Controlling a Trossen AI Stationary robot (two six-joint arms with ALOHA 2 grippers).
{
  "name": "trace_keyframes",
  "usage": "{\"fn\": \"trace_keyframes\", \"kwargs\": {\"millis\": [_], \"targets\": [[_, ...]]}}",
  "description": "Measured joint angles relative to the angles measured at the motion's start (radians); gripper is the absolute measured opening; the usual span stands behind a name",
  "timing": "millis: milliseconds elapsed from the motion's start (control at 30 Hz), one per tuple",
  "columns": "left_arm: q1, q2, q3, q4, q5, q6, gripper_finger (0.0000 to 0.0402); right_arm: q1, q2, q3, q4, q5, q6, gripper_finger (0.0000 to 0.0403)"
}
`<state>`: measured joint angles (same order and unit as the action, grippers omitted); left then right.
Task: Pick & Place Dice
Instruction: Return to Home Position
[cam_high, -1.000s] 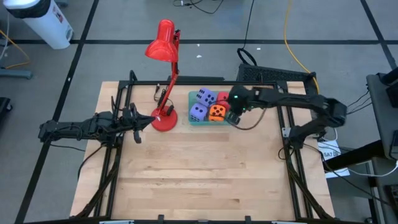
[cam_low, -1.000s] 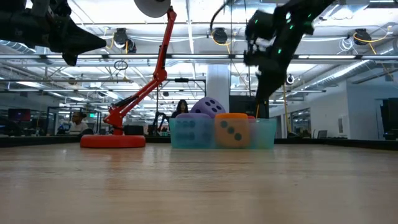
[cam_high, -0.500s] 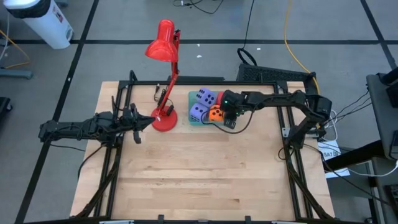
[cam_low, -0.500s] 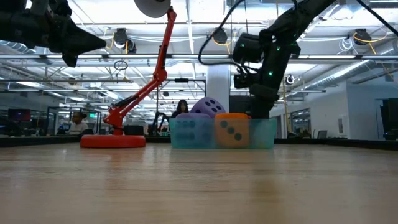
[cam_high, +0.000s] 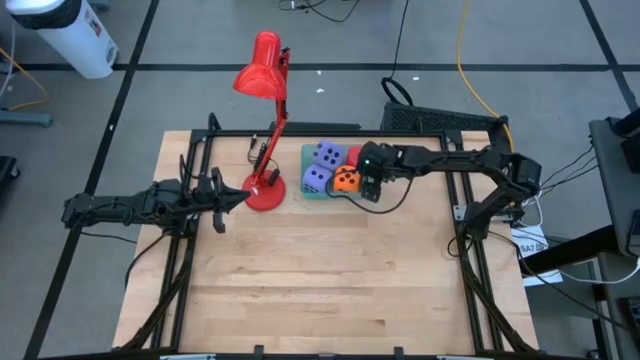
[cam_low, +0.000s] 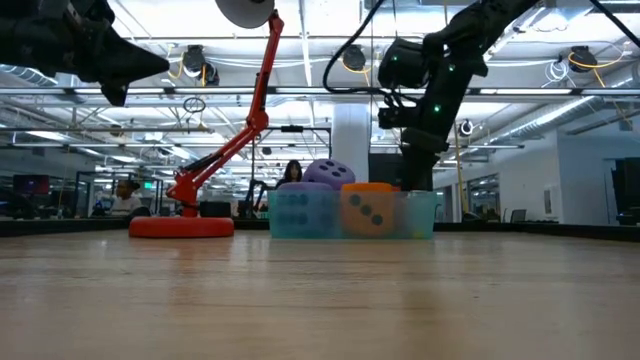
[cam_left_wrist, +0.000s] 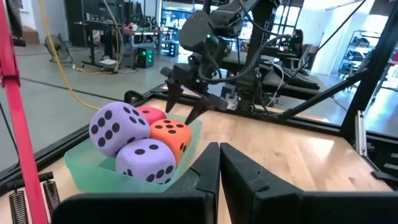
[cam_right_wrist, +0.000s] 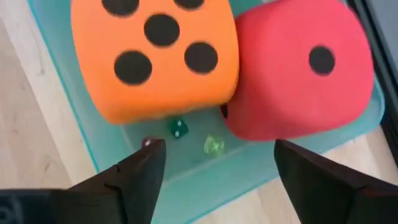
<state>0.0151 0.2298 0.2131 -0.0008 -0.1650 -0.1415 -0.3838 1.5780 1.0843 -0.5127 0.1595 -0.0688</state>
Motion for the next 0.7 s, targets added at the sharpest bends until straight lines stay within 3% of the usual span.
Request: {"fn": "trace_keyframes", "kwargs": {"millis": [233,333,500,633,700], "targets": [[0.000,0.000,0.000,-0.009,0.006,0.000,0.0021,0.001,-0.082,-0.001,-0.082,0.016,0.043,0.0238],[0.000,0.000,0.000,-0.021,0.009,0.004,0.0021,0.006,-0.189,-0.001,-0.063,-0.075,0.032,0.0193],[-0.001,-0.009,0.009,-0.060,-0.033,0.036,0.0021,0.006,-0.462,-0.081,0.159,-0.314,0.029,0.0096],[-0.004,-0.052,0.060,-0.183,-0.080,0.051,0.0009,0.005,-0.723,-0.223,0.337,-0.321,0.029,0.0016],[-0.010,-0.088,0.061,-0.198,-0.090,0.070,0.0005,0.003,-0.851,-0.307,0.397,-0.333,0.030,0.0009]]}}
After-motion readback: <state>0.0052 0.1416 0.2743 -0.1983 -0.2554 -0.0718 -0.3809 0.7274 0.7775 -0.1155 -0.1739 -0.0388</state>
